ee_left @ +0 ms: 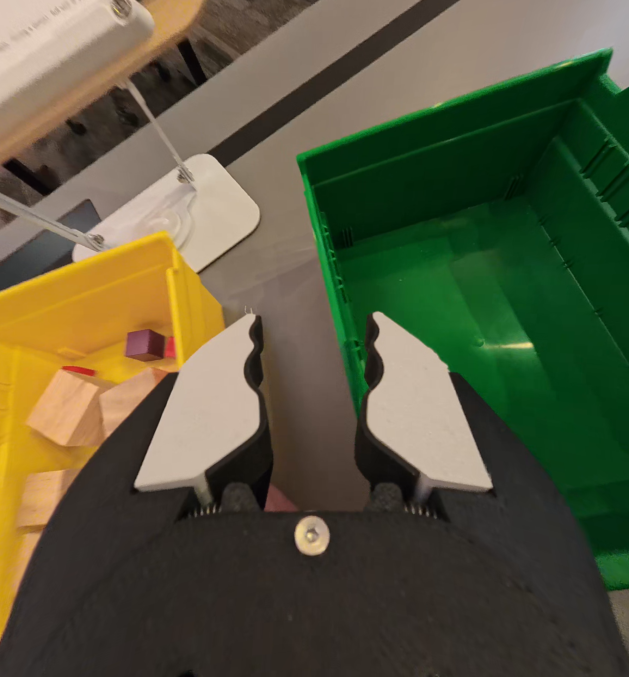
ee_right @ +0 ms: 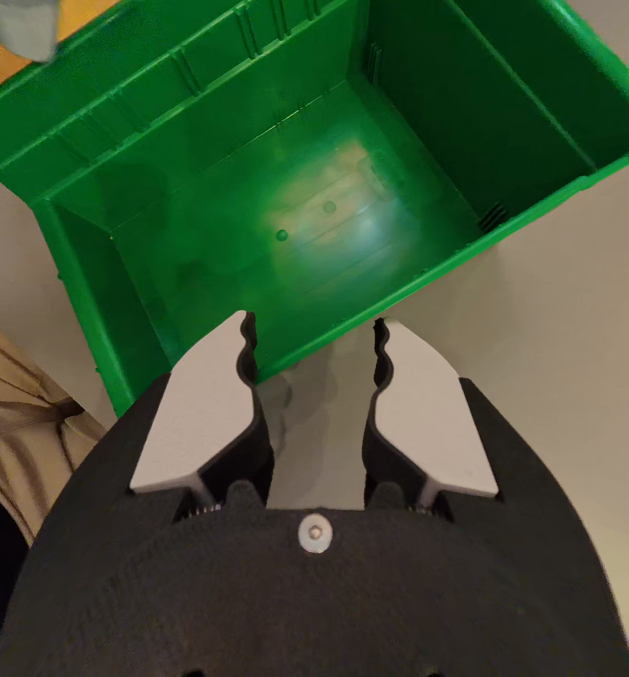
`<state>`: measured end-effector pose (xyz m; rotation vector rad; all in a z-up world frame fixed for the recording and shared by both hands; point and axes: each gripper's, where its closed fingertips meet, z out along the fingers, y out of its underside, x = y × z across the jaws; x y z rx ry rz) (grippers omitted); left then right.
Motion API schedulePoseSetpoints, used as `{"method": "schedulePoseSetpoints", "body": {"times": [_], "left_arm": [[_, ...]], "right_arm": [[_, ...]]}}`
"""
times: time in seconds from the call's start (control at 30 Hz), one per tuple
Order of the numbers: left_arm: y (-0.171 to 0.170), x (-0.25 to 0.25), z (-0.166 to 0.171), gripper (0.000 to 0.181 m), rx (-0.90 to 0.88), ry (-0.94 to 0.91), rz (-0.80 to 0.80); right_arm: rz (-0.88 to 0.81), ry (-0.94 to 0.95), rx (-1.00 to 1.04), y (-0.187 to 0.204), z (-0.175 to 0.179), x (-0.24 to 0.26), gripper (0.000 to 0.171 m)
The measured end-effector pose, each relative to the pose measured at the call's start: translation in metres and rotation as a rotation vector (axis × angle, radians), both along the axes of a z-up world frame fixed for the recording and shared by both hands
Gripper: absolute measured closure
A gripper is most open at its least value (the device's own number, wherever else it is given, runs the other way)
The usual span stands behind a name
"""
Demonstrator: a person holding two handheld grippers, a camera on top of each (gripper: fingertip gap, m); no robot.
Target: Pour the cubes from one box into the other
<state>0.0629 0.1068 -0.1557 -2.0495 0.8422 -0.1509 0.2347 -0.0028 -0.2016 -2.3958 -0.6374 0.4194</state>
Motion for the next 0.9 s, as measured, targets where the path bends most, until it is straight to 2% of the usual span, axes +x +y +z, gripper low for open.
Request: {"method": "schedulePoseSetpoints", "body": {"times": [0.03,0.17,0.3,0.43,0.5,0.57,0.73,0.83,0.9], "left_arm": [[0.001,-0.007,0.007,0.129,0.030,0.012,0.003],[0.015,-0.059,0.047,0.131,0.172,0.029,0.074],[0.053,-0.162,0.069,0.125,0.225,0.172,0.240],[0.093,-0.278,0.047,0.123,0.156,0.316,0.402],[0.097,-0.313,0.013,0.121,-0.015,0.313,0.411],[0.094,-0.330,-0.015,0.127,-0.142,0.257,0.403],[0.073,-0.338,-0.050,0.181,-0.242,0.199,0.383],[0.056,-0.329,-0.052,0.181,-0.308,0.057,0.365],[0.044,-0.331,-0.057,0.181,-0.322,0.082,0.356]], "right_arm": [[-0.002,0.000,-0.004,0.003,0.000,0.002,0.115],[0.005,0.007,-0.028,0.016,-0.003,0.006,0.116],[0.045,-0.009,-0.051,0.025,-0.003,0.004,0.121],[0.061,-0.083,-0.042,0.037,-0.002,0.006,0.127],[0.078,-0.099,-0.059,0.040,-0.002,0.005,0.133],[0.099,-0.125,-0.055,0.044,-0.002,0.003,0.137],[0.125,-0.168,-0.040,0.052,-0.002,0.001,0.146],[0.146,-0.174,-0.044,0.055,-0.002,0.000,0.146],[0.161,-0.188,-0.047,0.056,-0.002,-0.001,0.146]]}}
